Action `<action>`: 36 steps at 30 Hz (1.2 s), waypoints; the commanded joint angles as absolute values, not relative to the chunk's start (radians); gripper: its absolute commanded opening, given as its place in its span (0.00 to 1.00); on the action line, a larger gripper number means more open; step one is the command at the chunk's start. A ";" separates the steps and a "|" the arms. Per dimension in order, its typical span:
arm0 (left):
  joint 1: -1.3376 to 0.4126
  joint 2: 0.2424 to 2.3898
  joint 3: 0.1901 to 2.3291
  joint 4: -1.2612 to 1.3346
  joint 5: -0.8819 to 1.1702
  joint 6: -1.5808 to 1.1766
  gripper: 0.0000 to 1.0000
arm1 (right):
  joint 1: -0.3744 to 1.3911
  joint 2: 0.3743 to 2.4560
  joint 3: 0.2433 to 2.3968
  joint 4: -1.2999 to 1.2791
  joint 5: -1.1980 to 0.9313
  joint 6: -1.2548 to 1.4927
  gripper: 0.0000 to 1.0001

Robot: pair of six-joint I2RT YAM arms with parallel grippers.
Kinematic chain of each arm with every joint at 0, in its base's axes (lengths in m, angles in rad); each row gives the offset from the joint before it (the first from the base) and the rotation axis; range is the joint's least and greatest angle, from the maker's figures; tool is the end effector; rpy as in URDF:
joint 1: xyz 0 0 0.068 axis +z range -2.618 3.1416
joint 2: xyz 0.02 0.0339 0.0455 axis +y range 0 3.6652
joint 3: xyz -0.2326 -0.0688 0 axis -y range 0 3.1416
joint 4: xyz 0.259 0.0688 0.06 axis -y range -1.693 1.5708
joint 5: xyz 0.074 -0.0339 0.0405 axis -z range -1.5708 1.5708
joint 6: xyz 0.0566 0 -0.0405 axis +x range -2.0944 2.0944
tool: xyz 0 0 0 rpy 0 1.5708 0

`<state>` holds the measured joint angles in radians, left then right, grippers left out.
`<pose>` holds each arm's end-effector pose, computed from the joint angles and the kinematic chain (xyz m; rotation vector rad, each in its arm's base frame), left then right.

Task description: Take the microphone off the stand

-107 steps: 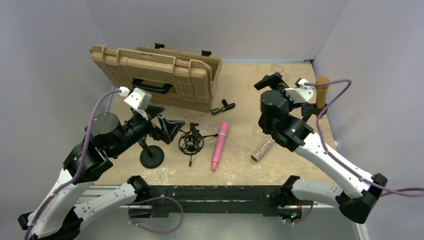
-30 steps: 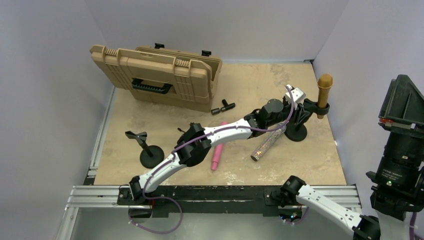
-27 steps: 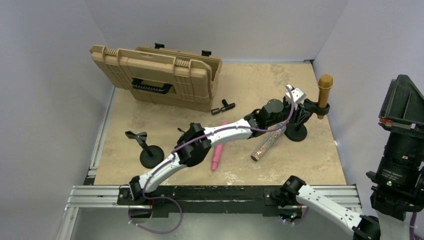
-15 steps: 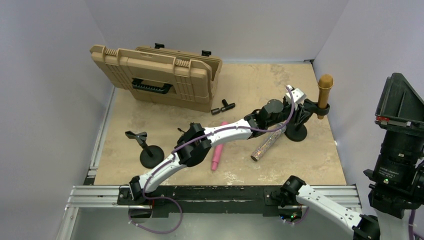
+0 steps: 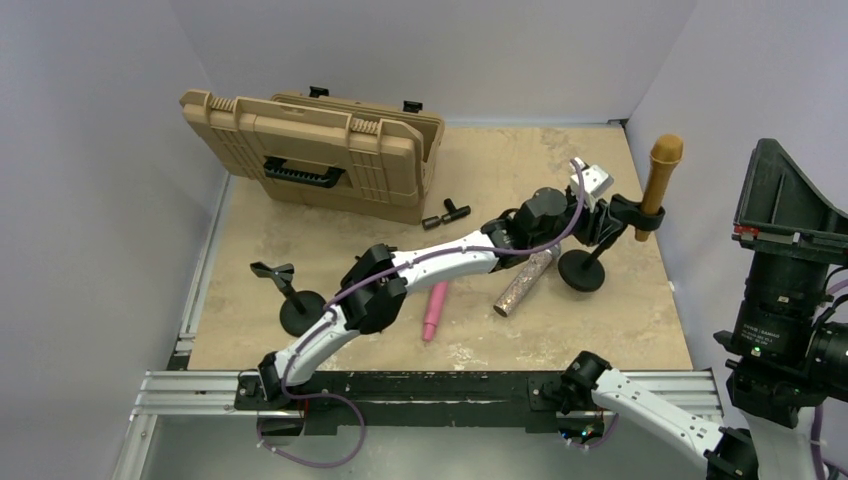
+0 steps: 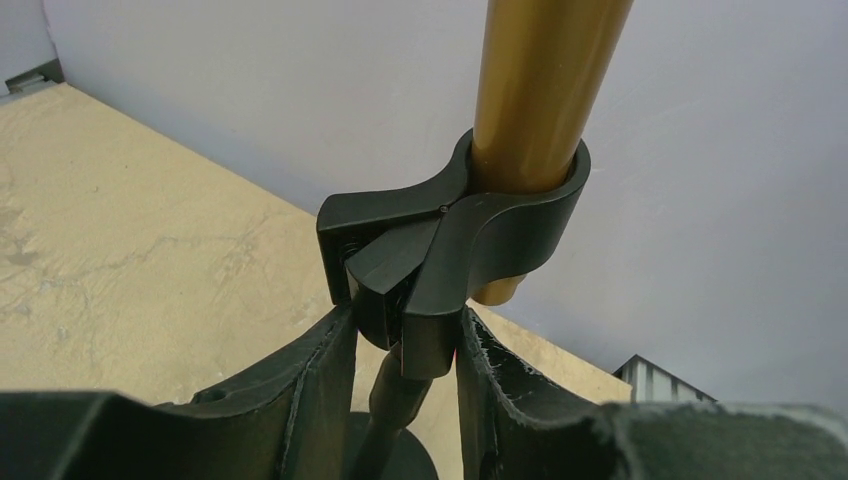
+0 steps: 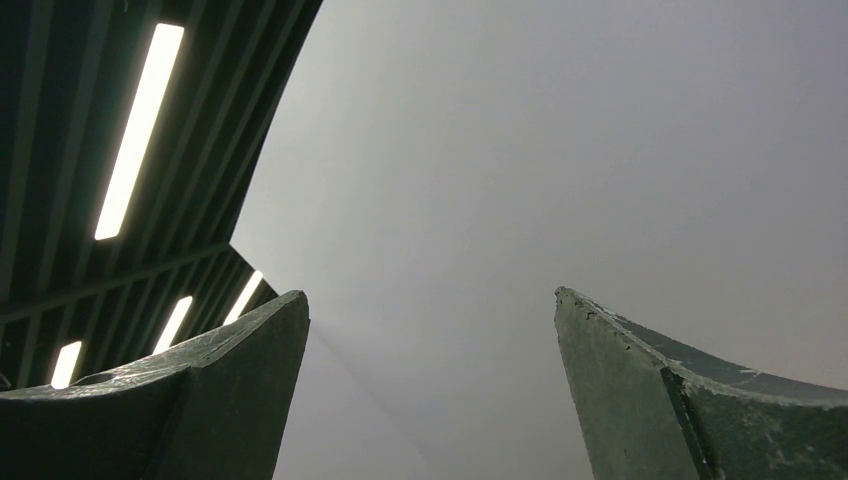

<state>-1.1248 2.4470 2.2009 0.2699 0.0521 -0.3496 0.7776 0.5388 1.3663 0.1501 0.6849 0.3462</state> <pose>0.2540 -0.5381 0.2606 0.6750 1.5351 -1.1864 0.0375 -0.0134 0.5618 0.5436 0.7204 0.8468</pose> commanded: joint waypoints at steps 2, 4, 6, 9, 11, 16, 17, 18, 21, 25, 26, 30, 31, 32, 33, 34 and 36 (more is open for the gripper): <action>-1.129 2.226 2.195 0.400 0.086 -0.381 0.00 | 0.775 0.558 1.368 0.166 0.666 0.351 0.91; -1.129 2.202 2.192 0.381 0.094 -0.382 0.00 | 0.775 0.561 1.367 0.166 0.666 0.351 0.91; -1.128 2.172 2.170 0.374 0.095 -0.373 0.00 | 0.774 0.559 1.365 0.166 0.669 0.352 0.91; -1.123 2.103 2.080 0.392 0.077 -0.322 0.00 | 0.775 0.556 1.363 0.161 0.669 0.358 0.91; -1.112 2.045 1.995 0.404 0.068 -0.278 0.00 | 0.775 0.549 1.360 0.158 0.670 0.363 0.91; -1.063 1.929 1.812 0.440 0.034 -0.217 0.00 | 0.775 0.542 1.346 0.154 0.665 0.375 0.91; -1.053 1.911 1.786 0.444 0.021 -0.206 0.00 | 0.775 0.541 1.340 0.155 0.662 0.378 0.91; -1.044 1.896 1.756 0.452 0.007 -0.196 0.00 | 0.775 0.540 1.336 0.157 0.658 0.381 0.91; -1.020 1.862 1.677 0.487 -0.049 -0.169 0.00 | 0.775 0.539 1.320 0.166 0.639 0.387 0.90; -0.984 1.859 1.611 0.543 -0.125 -0.166 0.00 | 0.775 0.523 1.291 0.188 0.621 0.391 0.90; -0.977 1.865 1.606 0.546 -0.147 -0.168 0.00 | 0.775 0.518 1.280 0.196 0.613 0.393 0.90; -0.954 1.897 1.585 0.598 -0.229 -0.177 0.00 | 0.775 0.507 1.238 0.208 0.597 0.404 0.90; -0.953 1.904 1.574 0.620 -0.255 -0.172 0.00 | 0.774 0.508 1.233 0.200 0.599 0.416 0.90; -0.953 1.911 1.556 0.651 -0.278 -0.164 0.00 | 0.775 0.513 1.227 0.191 0.608 0.427 0.90; -0.953 1.915 1.533 0.703 -0.298 -0.160 0.00 | 0.775 0.521 1.220 0.181 0.620 0.435 0.90; -0.954 1.918 1.509 0.749 -0.318 -0.164 0.00 | 0.775 0.529 1.212 0.168 0.639 0.441 0.90; -0.959 1.928 1.476 0.801 -0.352 -0.166 0.00 | 0.775 0.556 1.200 0.141 0.657 0.452 0.89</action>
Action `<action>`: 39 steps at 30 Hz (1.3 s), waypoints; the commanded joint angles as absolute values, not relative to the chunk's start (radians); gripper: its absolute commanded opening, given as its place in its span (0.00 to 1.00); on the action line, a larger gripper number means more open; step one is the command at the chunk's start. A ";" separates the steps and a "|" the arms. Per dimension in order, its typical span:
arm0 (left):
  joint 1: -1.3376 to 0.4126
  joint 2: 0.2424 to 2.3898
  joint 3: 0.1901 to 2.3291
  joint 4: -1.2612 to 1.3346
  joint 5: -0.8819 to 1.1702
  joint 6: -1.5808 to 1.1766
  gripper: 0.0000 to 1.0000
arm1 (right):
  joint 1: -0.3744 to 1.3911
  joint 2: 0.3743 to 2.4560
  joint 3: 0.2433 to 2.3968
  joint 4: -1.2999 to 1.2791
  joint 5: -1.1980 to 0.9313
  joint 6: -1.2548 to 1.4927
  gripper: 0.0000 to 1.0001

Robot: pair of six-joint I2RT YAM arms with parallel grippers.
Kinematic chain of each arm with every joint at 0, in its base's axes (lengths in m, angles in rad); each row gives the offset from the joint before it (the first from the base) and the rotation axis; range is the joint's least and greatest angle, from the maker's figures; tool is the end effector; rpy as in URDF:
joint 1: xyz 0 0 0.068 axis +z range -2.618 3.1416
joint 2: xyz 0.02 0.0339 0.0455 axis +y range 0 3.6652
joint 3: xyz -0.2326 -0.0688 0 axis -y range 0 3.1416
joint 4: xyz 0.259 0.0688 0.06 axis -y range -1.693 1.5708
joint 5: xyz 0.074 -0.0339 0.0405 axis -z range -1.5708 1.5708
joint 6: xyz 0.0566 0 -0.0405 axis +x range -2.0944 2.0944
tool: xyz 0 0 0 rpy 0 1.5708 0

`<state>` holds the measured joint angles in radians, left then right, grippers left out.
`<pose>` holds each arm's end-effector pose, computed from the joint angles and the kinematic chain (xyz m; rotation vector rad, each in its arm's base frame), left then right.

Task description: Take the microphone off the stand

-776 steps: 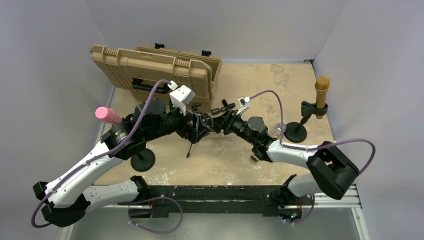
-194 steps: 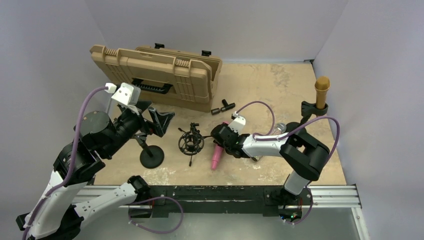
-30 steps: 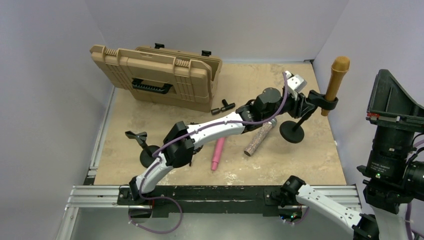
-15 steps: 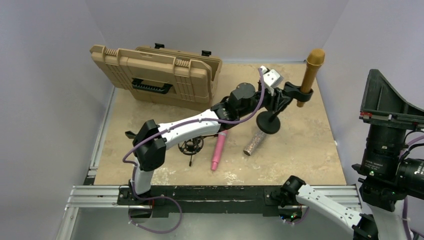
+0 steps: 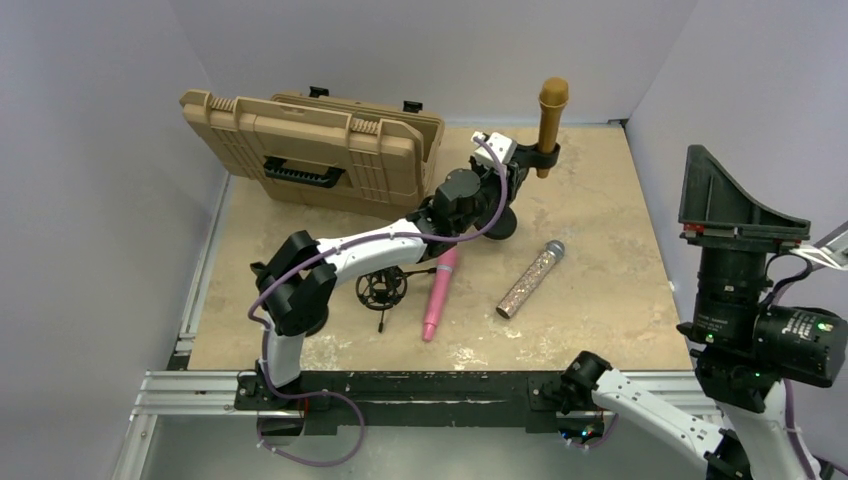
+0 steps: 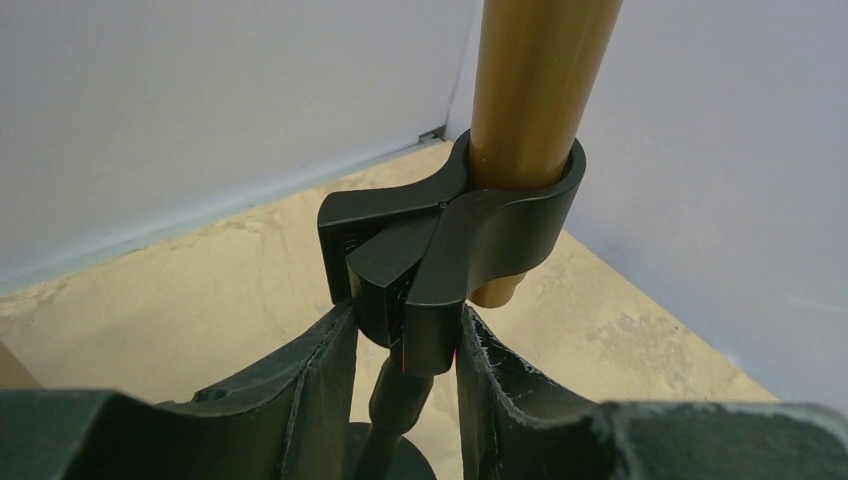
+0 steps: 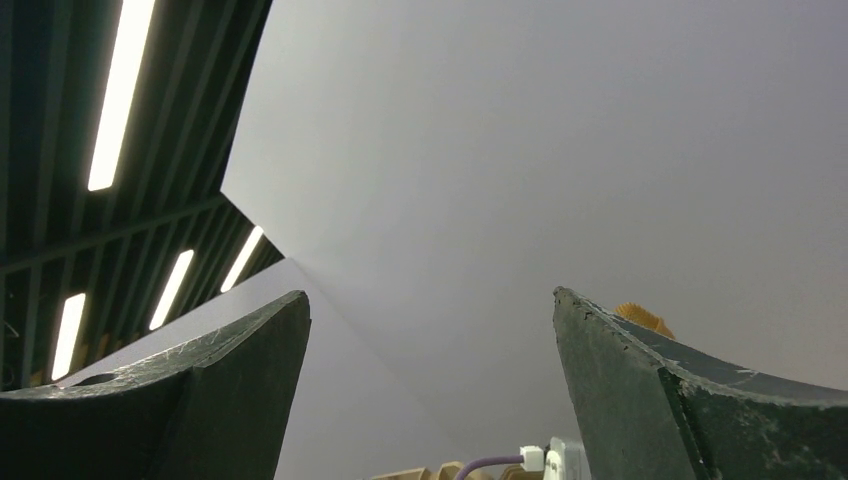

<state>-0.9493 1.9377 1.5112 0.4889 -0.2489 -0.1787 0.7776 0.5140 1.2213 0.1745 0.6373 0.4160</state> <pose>0.2982 -0.3924 0.2861 0.3886 1.5036 -0.7132 0.0602 0.0120 0.5340 0.4987 0.7908 0.8902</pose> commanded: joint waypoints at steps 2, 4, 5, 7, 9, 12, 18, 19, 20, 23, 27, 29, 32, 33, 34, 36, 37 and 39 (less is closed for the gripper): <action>-0.976 1.941 1.435 0.869 -0.401 -0.142 0.00 | 0.775 0.590 1.188 0.125 0.657 0.478 0.89; -0.995 1.952 1.386 0.967 -0.433 -0.122 0.00 | 0.775 0.615 1.174 0.112 0.655 0.488 0.89; -1.001 1.958 1.369 0.991 -0.447 -0.117 0.00 | 0.775 0.625 1.166 0.113 0.650 0.492 0.89; -1.011 1.965 1.334 1.026 -0.470 -0.131 0.00 | 0.775 0.639 1.149 0.123 0.634 0.495 0.89; -1.014 1.962 1.289 1.064 -0.475 -0.154 0.00 | 0.775 0.648 1.131 0.136 0.621 0.496 0.89; -1.018 1.948 1.223 1.121 -0.496 -0.165 0.00 | 0.775 0.651 1.103 0.146 0.610 0.499 0.89; -1.030 1.882 1.103 1.128 -0.526 -0.208 0.35 | 0.775 0.652 1.046 0.164 0.583 0.539 0.89; -1.033 1.866 1.082 1.122 -0.534 -0.220 0.43 | 0.775 0.653 1.036 0.166 0.579 0.546 0.89; -1.037 1.849 1.062 1.115 -0.540 -0.230 0.50 | 0.775 0.653 1.025 0.170 0.577 0.551 0.89; -1.043 1.797 1.005 1.093 -0.530 -0.268 0.69 | 0.775 0.657 0.990 0.186 0.564 0.566 0.89; -1.043 1.710 0.986 0.974 -0.468 -0.332 0.85 | 0.775 0.672 0.963 0.187 0.548 0.593 0.89; -1.043 1.661 0.982 0.892 -0.414 -0.367 0.91 | 0.775 0.680 0.959 0.181 0.545 0.610 0.89; -1.041 1.576 0.994 0.745 -0.319 -0.426 0.92 | 0.775 0.694 0.955 0.159 0.550 0.642 0.89; -1.041 1.547 1.003 0.681 -0.289 -0.436 0.93 | 0.775 0.699 0.952 0.152 0.551 0.655 0.89; -1.039 1.514 1.015 0.607 -0.258 -0.455 0.93 | 0.775 0.702 0.947 0.146 0.550 0.666 0.89; -1.030 1.453 1.046 0.465 -0.191 -0.471 0.93 | 0.774 0.711 0.935 0.136 0.553 0.688 0.89; -1.018 1.427 1.067 0.392 -0.142 -0.483 0.92 | 0.775 0.713 0.931 0.133 0.558 0.699 0.89; -0.976 1.394 1.121 0.231 -0.037 -0.518 0.90 | 0.775 0.723 0.920 0.124 0.577 0.726 0.89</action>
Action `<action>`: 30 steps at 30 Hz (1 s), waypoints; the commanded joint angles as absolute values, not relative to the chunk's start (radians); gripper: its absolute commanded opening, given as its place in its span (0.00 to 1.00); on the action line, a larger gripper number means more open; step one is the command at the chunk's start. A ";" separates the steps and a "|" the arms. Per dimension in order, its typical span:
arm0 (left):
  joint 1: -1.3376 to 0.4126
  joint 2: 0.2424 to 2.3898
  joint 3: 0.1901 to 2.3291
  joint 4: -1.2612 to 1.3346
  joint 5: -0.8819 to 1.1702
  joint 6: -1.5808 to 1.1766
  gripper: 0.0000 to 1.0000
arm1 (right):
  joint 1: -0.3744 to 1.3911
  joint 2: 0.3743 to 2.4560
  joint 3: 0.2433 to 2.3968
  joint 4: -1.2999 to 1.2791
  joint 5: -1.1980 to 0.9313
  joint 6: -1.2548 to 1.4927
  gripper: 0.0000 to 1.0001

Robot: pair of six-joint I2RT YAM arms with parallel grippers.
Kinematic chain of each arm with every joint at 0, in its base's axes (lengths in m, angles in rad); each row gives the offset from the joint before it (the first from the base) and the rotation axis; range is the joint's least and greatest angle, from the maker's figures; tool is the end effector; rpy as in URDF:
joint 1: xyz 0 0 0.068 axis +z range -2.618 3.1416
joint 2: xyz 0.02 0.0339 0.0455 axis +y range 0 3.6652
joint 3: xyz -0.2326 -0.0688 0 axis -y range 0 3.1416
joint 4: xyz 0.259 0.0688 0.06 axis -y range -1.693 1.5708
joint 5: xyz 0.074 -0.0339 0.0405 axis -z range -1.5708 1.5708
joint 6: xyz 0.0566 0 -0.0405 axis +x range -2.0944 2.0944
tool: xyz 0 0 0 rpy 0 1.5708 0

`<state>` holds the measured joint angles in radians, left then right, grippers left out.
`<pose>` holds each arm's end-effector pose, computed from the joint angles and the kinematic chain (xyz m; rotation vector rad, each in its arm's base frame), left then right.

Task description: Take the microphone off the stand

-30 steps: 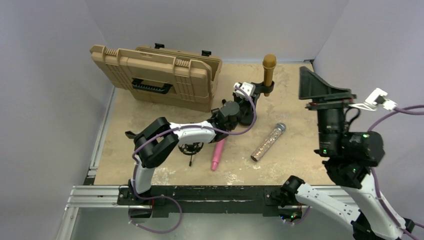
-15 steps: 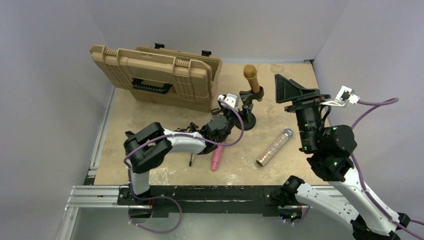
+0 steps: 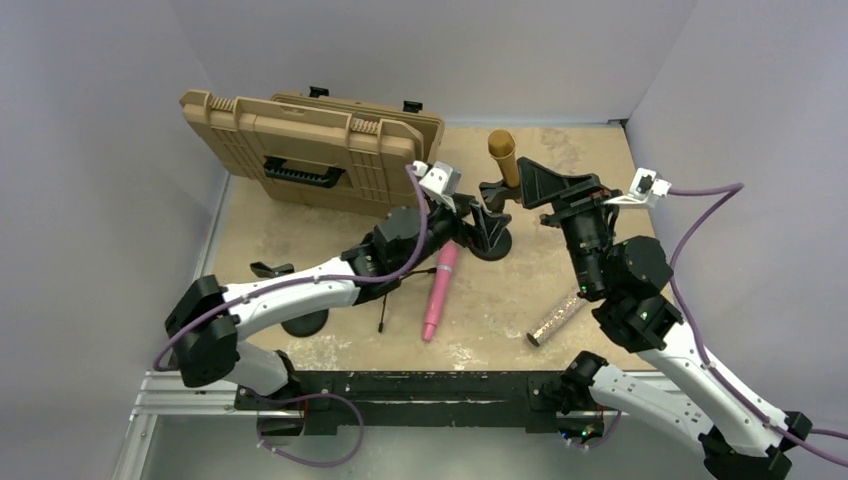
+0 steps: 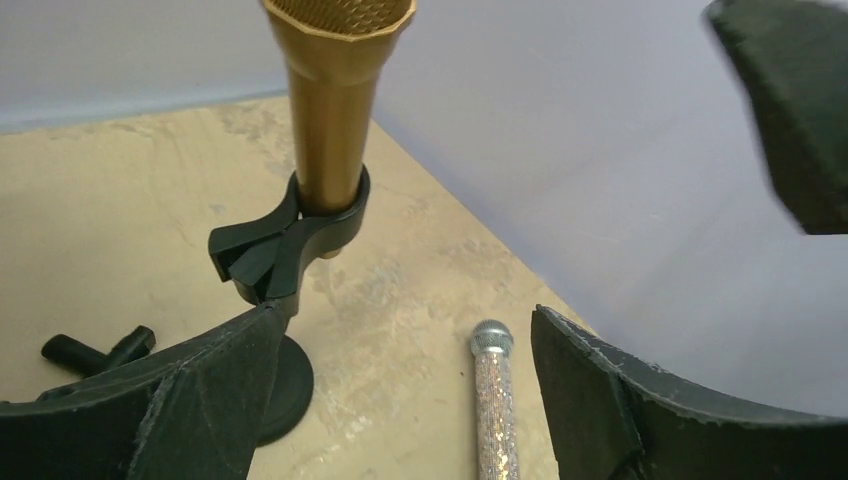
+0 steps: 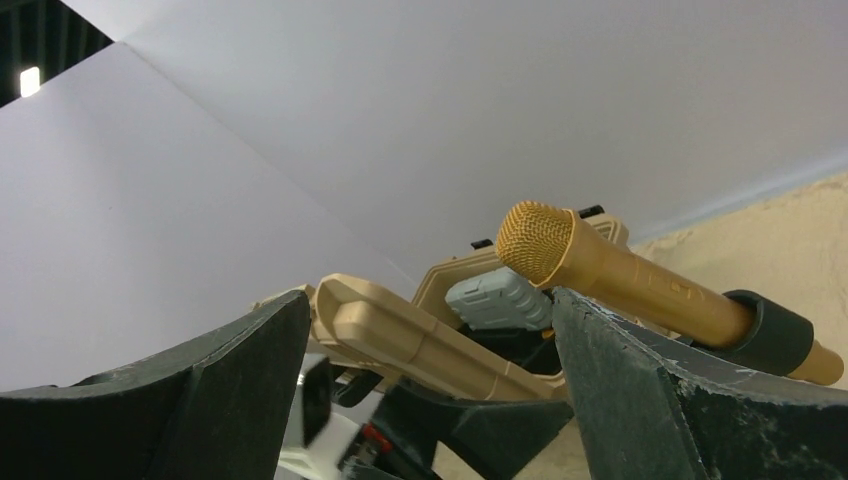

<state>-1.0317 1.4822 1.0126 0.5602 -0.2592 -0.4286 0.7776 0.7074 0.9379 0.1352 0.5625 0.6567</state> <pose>0.2105 -0.3236 0.2931 0.2488 1.5436 -0.9801 0.1605 0.1156 0.4258 0.4352 1.2414 0.8948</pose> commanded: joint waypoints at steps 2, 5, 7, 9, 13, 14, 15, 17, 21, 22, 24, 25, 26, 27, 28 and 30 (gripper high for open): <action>-0.913 1.381 1.182 0.110 0.067 -0.542 0.89 | 0.775 0.733 0.913 0.110 0.599 0.764 0.90; -0.862 1.383 1.257 0.042 0.183 -0.520 0.87 | 0.775 0.757 0.901 0.084 0.617 0.837 0.90; -0.844 1.399 1.319 -0.014 0.176 -0.490 0.87 | 0.775 0.770 0.888 0.068 0.618 0.890 0.90; -0.824 1.427 1.383 -0.072 0.167 -0.474 0.87 | 0.775 0.779 0.875 0.042 0.628 0.951 0.90; -0.809 1.520 1.509 -0.091 0.234 -0.406 0.89 | 0.775 0.782 0.840 -0.015 0.653 1.058 0.90; -0.807 1.542 1.548 -0.126 0.245 -0.390 0.89 | 0.775 0.777 0.835 -0.043 0.662 1.078 0.90; -0.807 1.563 1.587 -0.149 0.249 -0.374 0.89 | 0.775 0.770 0.836 -0.072 0.675 1.101 0.90; -0.806 1.593 1.634 -0.161 0.254 -0.352 0.89 | 0.775 0.739 0.842 -0.126 0.705 1.143 0.90; -0.806 1.623 1.657 -0.135 0.212 -0.368 0.89 | 0.774 0.641 0.838 -0.131 0.729 1.123 0.90; -0.806 1.628 1.657 -0.126 0.189 -0.374 0.88 | 0.775 0.614 0.837 -0.124 0.728 1.112 0.89; -0.807 1.640 1.653 -0.090 0.156 -0.387 0.86 | 0.774 0.578 0.830 -0.096 0.721 1.079 0.89; -0.805 1.647 1.650 -0.064 0.139 -0.392 0.85 | 0.775 0.565 0.827 -0.090 0.719 1.066 0.89; -0.806 1.656 1.651 -0.044 0.125 -0.395 0.83 | 0.775 0.555 0.825 -0.089 0.717 1.065 0.88; -0.808 1.666 1.655 -0.026 0.120 -0.396 0.82 | 0.775 0.550 0.825 -0.088 0.715 1.065 0.88; -0.807 1.677 1.666 -0.017 0.113 -0.394 0.80 | 0.775 0.549 0.823 -0.088 0.710 1.065 0.88; -0.809 1.697 1.693 -0.015 0.105 -0.393 0.77 | 0.775 0.554 0.823 -0.094 0.704 1.067 0.88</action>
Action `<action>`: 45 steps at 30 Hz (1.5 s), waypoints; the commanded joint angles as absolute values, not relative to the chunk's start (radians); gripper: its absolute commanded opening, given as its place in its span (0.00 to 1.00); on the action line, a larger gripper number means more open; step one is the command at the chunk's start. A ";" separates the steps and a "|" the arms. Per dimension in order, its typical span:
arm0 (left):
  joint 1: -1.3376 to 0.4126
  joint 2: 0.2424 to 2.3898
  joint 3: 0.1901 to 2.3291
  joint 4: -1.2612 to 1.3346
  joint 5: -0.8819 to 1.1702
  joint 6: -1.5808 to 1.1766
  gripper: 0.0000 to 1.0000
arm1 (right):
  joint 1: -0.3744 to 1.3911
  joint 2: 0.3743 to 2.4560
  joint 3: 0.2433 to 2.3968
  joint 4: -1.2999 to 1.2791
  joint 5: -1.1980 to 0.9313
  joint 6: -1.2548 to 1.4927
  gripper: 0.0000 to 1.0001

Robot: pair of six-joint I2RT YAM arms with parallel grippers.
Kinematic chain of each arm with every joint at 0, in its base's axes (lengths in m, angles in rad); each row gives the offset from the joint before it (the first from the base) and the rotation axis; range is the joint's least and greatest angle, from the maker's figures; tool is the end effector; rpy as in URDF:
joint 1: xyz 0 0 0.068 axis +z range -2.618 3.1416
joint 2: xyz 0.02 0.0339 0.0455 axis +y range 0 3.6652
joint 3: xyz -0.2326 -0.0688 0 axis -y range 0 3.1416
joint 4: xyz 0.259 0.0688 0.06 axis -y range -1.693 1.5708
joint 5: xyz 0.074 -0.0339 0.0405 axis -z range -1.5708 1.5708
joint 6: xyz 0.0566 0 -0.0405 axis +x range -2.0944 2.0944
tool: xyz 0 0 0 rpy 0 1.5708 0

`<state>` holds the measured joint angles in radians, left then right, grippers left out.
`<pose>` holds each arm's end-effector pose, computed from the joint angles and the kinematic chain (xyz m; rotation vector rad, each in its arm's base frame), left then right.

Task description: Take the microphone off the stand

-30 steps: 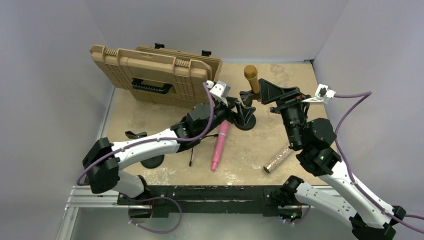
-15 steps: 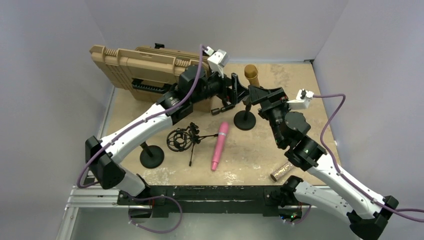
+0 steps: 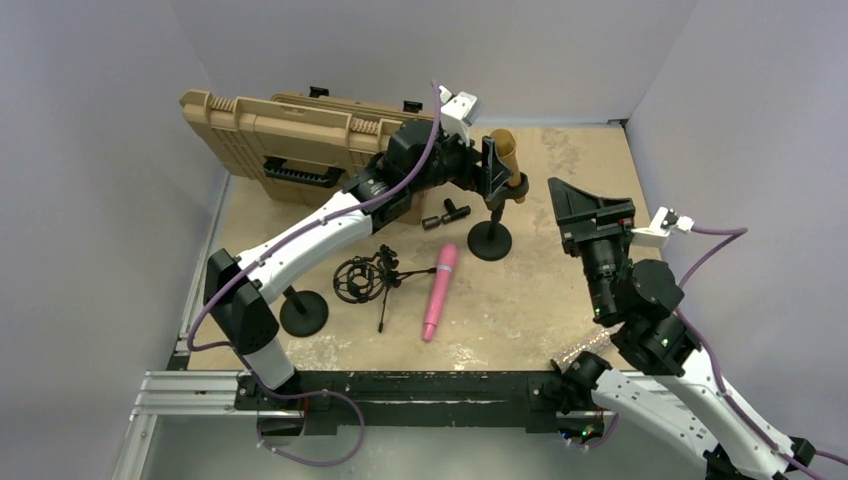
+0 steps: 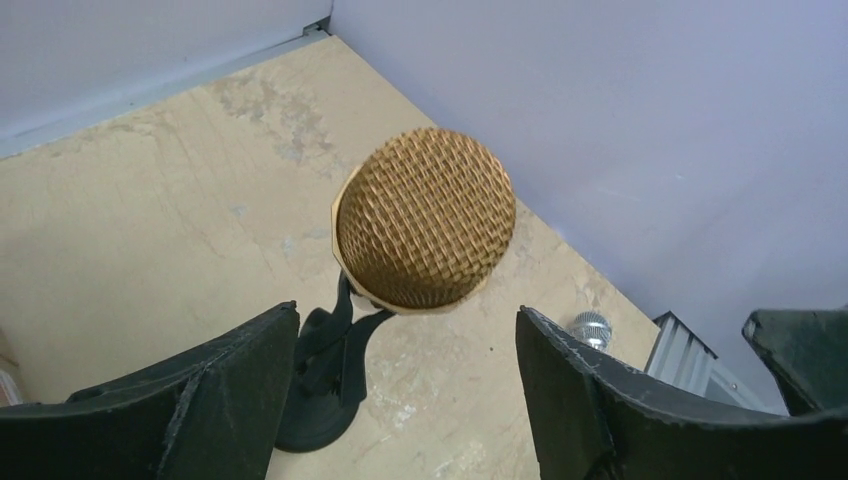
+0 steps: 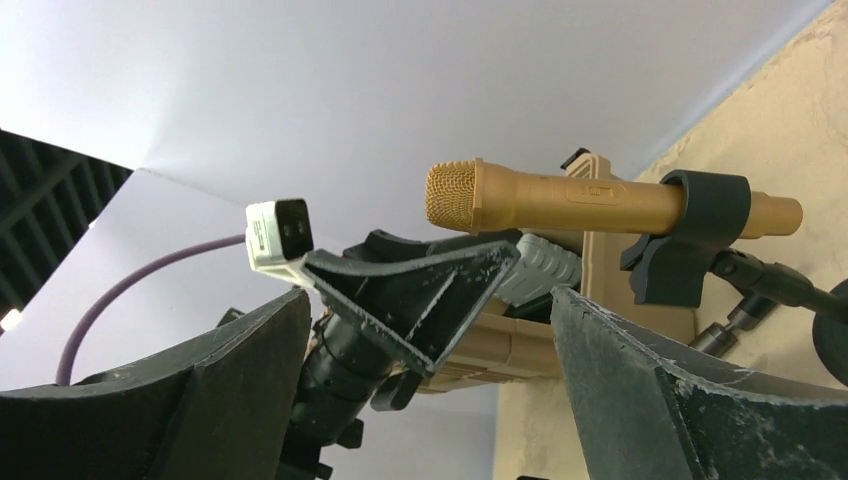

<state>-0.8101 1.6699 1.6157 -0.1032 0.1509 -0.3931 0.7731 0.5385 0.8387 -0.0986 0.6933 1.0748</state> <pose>0.2925 -0.3197 0.3705 0.4951 1.7687 -0.9999 0.1435 0.0894 0.3902 0.8069 1.2659 1.0432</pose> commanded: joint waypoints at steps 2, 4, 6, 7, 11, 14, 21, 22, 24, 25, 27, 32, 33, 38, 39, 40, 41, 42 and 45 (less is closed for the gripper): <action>-0.812 1.707 1.702 0.031 0.102 -0.394 0.75 | 0.775 0.562 0.824 -0.097 0.700 1.068 0.88; -0.822 1.711 1.703 0.058 0.071 -0.384 0.75 | 0.775 0.569 0.825 -0.097 0.697 1.065 0.88; -0.833 1.719 1.709 0.072 0.024 -0.359 0.72 | 0.775 0.569 0.823 -0.093 0.696 1.061 0.88; -0.839 1.724 1.712 0.073 0.006 -0.348 0.70 | 0.775 0.568 0.822 -0.091 0.693 1.059 0.88; -0.845 1.743 1.728 0.069 -0.055 -0.334 0.54 | 0.774 0.579 0.804 -0.065 0.659 1.043 0.89; -0.855 1.746 1.727 0.069 -0.088 -0.325 0.37 | 0.775 0.607 0.793 -0.067 0.644 1.062 0.89; -0.991 1.724 1.754 0.060 -0.427 -0.123 0.00 | 0.775 0.723 0.769 -0.029 0.614 1.040 0.89; -1.019 1.732 1.776 0.044 -0.515 -0.104 0.00 | 0.774 0.758 0.769 -0.032 0.618 1.039 0.89; -1.061 1.758 1.843 -0.041 -0.685 -0.130 0.00 | 0.775 0.806 0.767 -0.020 0.605 1.039 0.90; -1.072 1.774 1.883 -0.110 -0.741 -0.168 0.00 | 0.775 0.824 0.764 -0.012 0.600 1.039 0.90; -1.084 1.810 1.959 -0.244 -0.818 -0.267 0.00 | 0.775 0.847 0.760 -0.009 0.598 1.045 0.90; -1.095 1.866 2.043 -0.380 -0.853 -0.393 0.00 | 0.775 0.828 0.756 -0.014 0.608 1.064 0.90; -1.098 1.868 2.048 -0.375 -0.842 -0.394 0.00 | 0.775 0.815 0.757 -0.026 0.618 1.071 0.90; -1.101 1.878 2.110 -0.405 -0.817 -0.434 0.00 | 0.775 0.769 0.745 -0.008 0.640 1.075 0.90; -1.101 1.880 2.125 -0.418 -0.809 -0.449 0.00 | 0.775 0.773 0.741 -0.005 0.642 1.072 0.90; -1.102 1.879 2.135 -0.431 -0.804 -0.472 0.00 | 0.775 0.785 0.736 -0.004 0.646 1.066 0.90; -1.103 1.878 2.146 -0.444 -0.797 -0.493 0.00 | 0.775 0.797 0.733 0.020 0.651 1.062 0.89; -1.103 1.878 2.154 -0.451 -0.789 -0.514 0.00 | 0.775 0.813 0.729 0.028 0.656 1.060 0.90; -1.104 1.884 2.197 -0.498 -0.786 -0.592 0.00 | 0.774 0.865 0.722 0.060 0.660 1.045 0.90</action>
<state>-1.0962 1.8946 2.0968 -0.4831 -0.8021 -0.4522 0.7731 0.8024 0.7437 -0.0021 0.6308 1.0607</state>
